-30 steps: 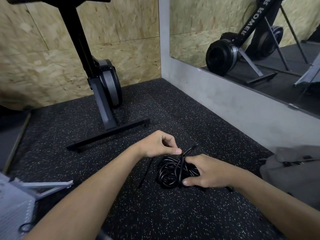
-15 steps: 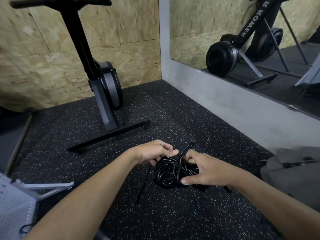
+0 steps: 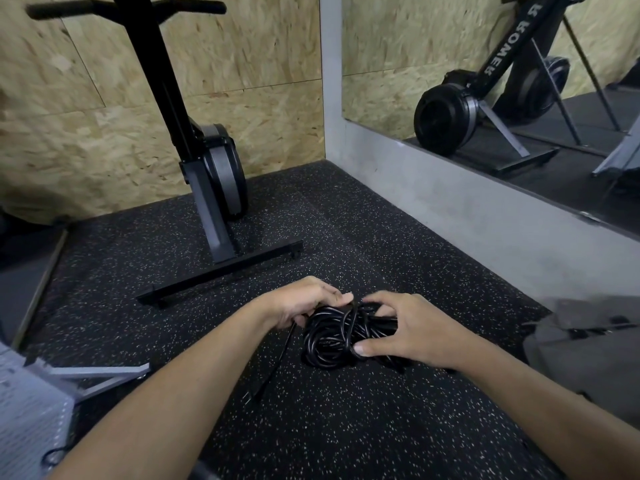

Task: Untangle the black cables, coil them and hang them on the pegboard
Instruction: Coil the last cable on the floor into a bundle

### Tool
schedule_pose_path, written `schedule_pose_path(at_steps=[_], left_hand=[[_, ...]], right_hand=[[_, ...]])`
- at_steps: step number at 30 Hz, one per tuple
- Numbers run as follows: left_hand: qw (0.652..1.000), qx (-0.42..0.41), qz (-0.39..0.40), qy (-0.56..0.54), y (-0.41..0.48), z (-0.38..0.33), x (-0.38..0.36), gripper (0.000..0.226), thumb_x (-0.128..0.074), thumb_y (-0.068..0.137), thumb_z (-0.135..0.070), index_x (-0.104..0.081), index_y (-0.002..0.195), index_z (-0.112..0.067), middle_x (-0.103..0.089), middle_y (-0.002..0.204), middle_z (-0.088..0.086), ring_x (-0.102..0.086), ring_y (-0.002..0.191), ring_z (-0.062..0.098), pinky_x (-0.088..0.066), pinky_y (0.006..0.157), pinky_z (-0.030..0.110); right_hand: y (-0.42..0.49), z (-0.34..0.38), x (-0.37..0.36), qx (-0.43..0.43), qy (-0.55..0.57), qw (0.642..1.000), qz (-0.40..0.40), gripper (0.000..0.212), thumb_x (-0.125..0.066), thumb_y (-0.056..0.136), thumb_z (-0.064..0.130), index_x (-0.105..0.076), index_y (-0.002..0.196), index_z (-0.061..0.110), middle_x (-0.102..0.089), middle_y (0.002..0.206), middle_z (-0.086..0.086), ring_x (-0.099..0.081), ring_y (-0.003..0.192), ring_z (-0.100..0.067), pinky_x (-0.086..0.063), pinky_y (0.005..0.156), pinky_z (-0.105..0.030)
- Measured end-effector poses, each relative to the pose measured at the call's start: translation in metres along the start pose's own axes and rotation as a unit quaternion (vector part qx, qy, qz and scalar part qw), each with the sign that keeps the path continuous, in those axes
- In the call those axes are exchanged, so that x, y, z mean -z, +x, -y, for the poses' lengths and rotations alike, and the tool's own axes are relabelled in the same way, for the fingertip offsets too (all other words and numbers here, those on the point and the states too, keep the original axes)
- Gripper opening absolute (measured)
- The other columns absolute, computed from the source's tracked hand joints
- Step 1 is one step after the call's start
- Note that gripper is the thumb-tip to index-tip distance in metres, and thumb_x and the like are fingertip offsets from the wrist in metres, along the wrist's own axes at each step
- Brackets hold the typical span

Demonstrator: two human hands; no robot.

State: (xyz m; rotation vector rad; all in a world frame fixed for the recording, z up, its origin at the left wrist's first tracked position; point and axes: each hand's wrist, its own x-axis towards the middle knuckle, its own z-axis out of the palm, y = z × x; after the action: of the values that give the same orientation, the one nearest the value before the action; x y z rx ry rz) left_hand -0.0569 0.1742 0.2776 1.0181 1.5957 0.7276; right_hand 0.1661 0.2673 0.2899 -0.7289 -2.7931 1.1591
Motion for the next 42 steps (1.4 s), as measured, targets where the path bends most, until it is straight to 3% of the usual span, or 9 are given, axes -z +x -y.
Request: schedule_pose_path(at_steps=[3, 8, 12, 17, 20, 23, 28, 34, 42], left_hand=[[1.000, -0.014, 0.003, 0.017, -0.001, -0.003, 0.001, 0.033, -0.067, 0.099, -0.042, -0.069, 0.070, -0.026, -0.049, 0.063, -0.004, -0.036, 0.049, 0.011, -0.020, 0.038, 0.021], [0.999, -0.029, -0.006, 0.020, 0.002, -0.005, 0.000, 0.035, -0.067, 0.099, -0.042, -0.067, 0.070, -0.021, -0.047, 0.060, -0.002, -0.036, 0.041, 0.010, -0.023, 0.037, 0.020], [1.000, -0.012, 0.001, -0.002, 0.004, -0.004, 0.001, 0.031, -0.068, 0.097, -0.042, -0.071, 0.076, -0.020, -0.049, 0.058, -0.003, -0.037, 0.037, 0.009, -0.021, 0.035, 0.019], [0.998, -0.005, 0.028, -0.048, 0.002, 0.001, -0.001, 0.027, -0.067, 0.097, -0.041, -0.076, 0.090, -0.018, -0.057, 0.057, -0.004, -0.043, 0.036, 0.006, -0.028, 0.034, 0.017], [0.996, -0.016, 0.030, -0.082, 0.001, 0.004, -0.004, 0.031, -0.071, 0.093, -0.043, -0.080, 0.100, -0.014, -0.074, 0.083, 0.008, -0.066, 0.068, 0.021, -0.056, 0.064, 0.031], [0.995, -0.001, 0.026, -0.094, 0.002, 0.010, -0.004, 0.045, -0.070, 0.087, -0.048, -0.079, 0.113, -0.013, -0.076, 0.109, 0.019, -0.069, 0.099, 0.028, -0.058, 0.095, 0.045], [0.992, 0.007, 0.053, -0.117, 0.001, 0.011, -0.008, 0.047, -0.058, 0.102, -0.051, -0.072, 0.126, -0.014, -0.076, 0.112, 0.012, -0.073, 0.102, 0.026, -0.059, 0.088, 0.039], [0.991, -0.013, 0.016, -0.131, 0.001, 0.017, -0.009, 0.021, -0.052, 0.106, -0.013, -0.071, 0.099, -0.008, -0.070, 0.092, 0.008, -0.065, 0.079, 0.017, -0.056, 0.073, 0.027], [0.993, 0.036, -0.024, -0.105, 0.011, 0.020, -0.039, 0.040, -0.037, 0.114, -0.033, -0.071, 0.120, -0.012, -0.042, 0.069, -0.006, -0.032, 0.051, 0.009, -0.030, 0.050, 0.023]], right_hand=[[0.000, -0.001, 0.004, 0.008, -0.001, 1.000, 0.003, 0.067, -0.090, 0.069, 0.058, -0.069, 0.129, 0.034, -0.074, 0.115, 0.021, -0.066, 0.106, 0.010, -0.049, 0.097, -0.014], [0.003, -0.010, 0.006, -0.023, -0.014, 1.000, -0.007, 0.084, -0.079, 0.050, 0.082, -0.072, 0.124, 0.043, -0.058, 0.129, 0.022, -0.055, 0.115, 0.005, -0.046, 0.099, -0.030], [0.003, -0.010, 0.008, 0.008, -0.002, 1.000, -0.011, 0.065, -0.089, 0.063, 0.063, -0.073, 0.122, 0.038, -0.069, 0.119, 0.024, -0.062, 0.110, 0.007, -0.049, 0.105, -0.030], [0.001, -0.009, 0.005, 0.047, 0.056, 0.997, -0.010, 0.077, -0.094, 0.069, 0.049, -0.046, 0.128, 0.054, -0.072, 0.118, 0.017, -0.064, 0.116, 0.005, -0.043, 0.099, -0.023], [-0.001, -0.007, 0.007, 0.110, 0.042, 0.993, -0.028, 0.076, -0.089, 0.077, 0.046, -0.049, 0.140, 0.057, -0.072, 0.119, 0.018, -0.064, 0.117, 0.004, -0.044, 0.103, -0.023], [-0.002, -0.008, 0.008, 0.148, 0.031, 0.988, -0.039, 0.057, -0.085, 0.084, 0.042, -0.063, 0.136, 0.048, -0.070, 0.113, 0.023, -0.067, 0.107, -0.001, -0.046, 0.090, -0.013], [-0.001, -0.013, 0.009, 0.159, 0.077, 0.983, -0.042, 0.049, -0.080, 0.092, 0.025, -0.066, 0.137, 0.035, -0.071, 0.124, 0.017, -0.067, 0.117, -0.004, -0.054, 0.097, -0.022], [0.005, -0.018, 0.016, 0.146, 0.216, 0.962, -0.087, 0.049, -0.076, 0.089, 0.016, -0.066, 0.136, 0.022, -0.074, 0.125, 0.006, -0.070, 0.117, -0.015, -0.060, 0.095, -0.033], [0.012, -0.030, 0.017, 0.093, 0.247, 0.942, -0.205, 0.050, -0.082, 0.084, 0.026, -0.069, 0.132, 0.033, -0.075, 0.119, 0.015, -0.069, 0.112, 0.001, -0.057, 0.090, -0.020]])
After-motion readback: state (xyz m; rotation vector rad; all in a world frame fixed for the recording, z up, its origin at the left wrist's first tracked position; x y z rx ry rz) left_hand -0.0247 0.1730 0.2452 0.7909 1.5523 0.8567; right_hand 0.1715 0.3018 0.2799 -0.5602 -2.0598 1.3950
